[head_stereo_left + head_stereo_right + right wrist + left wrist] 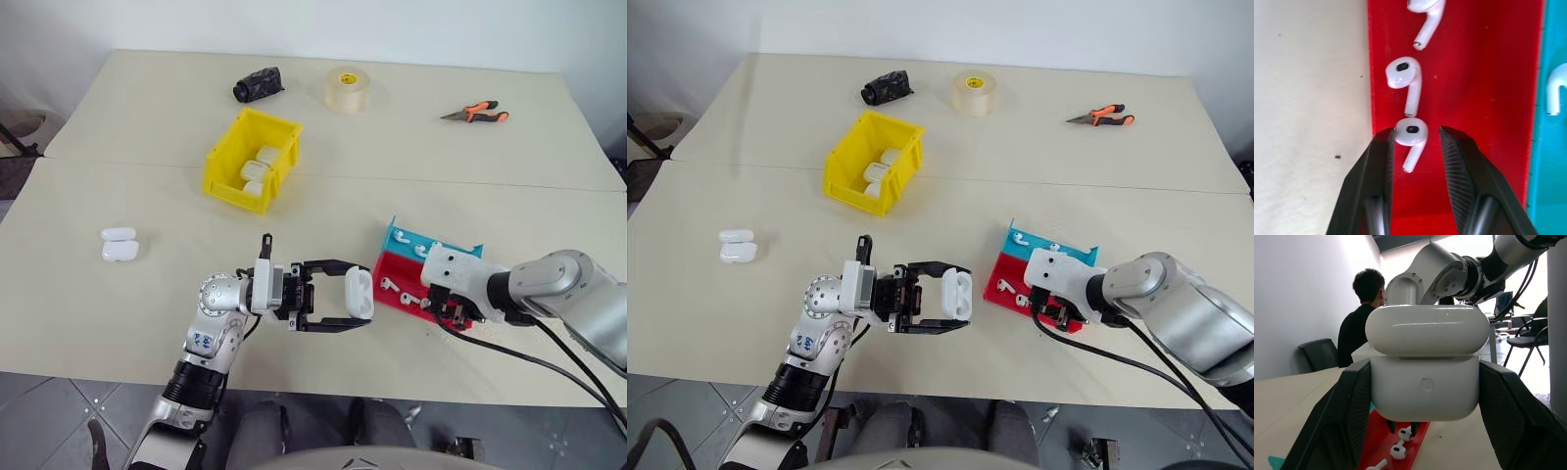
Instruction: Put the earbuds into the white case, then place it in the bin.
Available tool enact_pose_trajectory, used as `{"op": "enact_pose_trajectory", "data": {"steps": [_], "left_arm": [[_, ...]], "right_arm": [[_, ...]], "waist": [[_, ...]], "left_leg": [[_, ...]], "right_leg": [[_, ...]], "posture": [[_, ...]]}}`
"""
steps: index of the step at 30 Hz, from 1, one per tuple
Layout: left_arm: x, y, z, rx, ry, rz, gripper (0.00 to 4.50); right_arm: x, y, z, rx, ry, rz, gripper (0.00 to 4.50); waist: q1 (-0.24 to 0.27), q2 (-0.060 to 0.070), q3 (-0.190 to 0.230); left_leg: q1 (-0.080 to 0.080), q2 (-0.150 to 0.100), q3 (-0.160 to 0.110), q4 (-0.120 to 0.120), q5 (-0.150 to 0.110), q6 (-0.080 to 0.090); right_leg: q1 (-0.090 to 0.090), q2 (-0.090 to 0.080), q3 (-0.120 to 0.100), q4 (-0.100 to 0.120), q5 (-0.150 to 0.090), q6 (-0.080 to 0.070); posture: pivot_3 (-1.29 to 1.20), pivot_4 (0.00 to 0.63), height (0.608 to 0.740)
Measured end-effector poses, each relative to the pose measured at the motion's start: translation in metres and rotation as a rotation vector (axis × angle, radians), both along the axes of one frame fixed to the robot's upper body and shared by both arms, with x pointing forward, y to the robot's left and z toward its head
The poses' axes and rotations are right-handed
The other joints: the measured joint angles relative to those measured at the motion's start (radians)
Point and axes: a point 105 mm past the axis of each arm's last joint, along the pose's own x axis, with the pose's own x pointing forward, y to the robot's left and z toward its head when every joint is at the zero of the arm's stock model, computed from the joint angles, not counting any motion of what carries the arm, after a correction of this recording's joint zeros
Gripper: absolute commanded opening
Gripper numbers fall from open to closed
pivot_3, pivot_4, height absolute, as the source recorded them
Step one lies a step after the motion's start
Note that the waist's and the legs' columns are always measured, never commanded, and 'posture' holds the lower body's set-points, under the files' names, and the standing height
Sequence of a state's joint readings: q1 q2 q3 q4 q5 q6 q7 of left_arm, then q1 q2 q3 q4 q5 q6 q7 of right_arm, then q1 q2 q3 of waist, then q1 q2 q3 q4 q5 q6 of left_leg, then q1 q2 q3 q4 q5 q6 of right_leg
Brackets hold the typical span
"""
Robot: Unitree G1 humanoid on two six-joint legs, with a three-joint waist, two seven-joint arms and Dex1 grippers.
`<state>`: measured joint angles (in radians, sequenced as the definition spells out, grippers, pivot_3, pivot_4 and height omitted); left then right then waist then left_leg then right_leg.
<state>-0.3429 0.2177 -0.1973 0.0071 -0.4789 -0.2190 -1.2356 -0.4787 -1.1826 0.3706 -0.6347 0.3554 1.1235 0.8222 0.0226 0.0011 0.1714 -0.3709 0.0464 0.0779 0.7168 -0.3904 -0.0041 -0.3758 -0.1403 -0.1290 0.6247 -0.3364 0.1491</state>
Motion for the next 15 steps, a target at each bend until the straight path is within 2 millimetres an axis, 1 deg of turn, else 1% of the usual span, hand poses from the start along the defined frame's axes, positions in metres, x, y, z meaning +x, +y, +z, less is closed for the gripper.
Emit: {"op": "enact_pose_trajectory", "data": {"steps": [7,9,12,15], "left_arm": [[0.0001,0.0001,0.0000,0.000,0.001,0.000,2.81],[0.0001,0.0001,0.0000,0.000,0.001,0.000,2.81],[0.0001,0.0000,0.0001,0.000,0.001,0.000,2.81],[0.0001,0.0000,0.0000,0.001,0.002,0.000,2.81]], "right_arm": [[0.0000,-0.0002,-0.0012,-0.011,-0.001,0.009,1.67],[-0.0005,-0.0001,-0.0022,-0.011,0.003,0.010,1.31],[-0.0015,0.0006,-0.0040,-0.007,0.011,0.013,0.55],[-0.0012,0.0013,-0.0042,-0.004,0.010,0.013,0.55]], "waist": [[0.000,0.000,0.000],[0.000,0.000,0.000],[0.000,0.000,0.000],[-0.001,0.000,0.000]], "left_leg": [[0.000,0.000,0.000,0.000,0.000,0.000],[0.000,0.000,0.000,0.000,0.000,0.000],[0.000,0.000,0.000,0.000,0.000,0.000],[0.000,0.000,0.000,0.000,0.000,0.000]], "right_leg": [[0.000,0.000,0.000,0.000,0.000,0.000],[0.000,0.000,0.000,0.000,0.000,0.000],[0.000,0.000,0.000,0.000,0.000,0.000],[0.000,0.000,0.000,0.000,0.000,0.000]], "posture": [[0.00,0.150,0.740],[0.00,0.150,0.740],[0.00,0.150,0.740],[0.00,0.150,0.740]]}}
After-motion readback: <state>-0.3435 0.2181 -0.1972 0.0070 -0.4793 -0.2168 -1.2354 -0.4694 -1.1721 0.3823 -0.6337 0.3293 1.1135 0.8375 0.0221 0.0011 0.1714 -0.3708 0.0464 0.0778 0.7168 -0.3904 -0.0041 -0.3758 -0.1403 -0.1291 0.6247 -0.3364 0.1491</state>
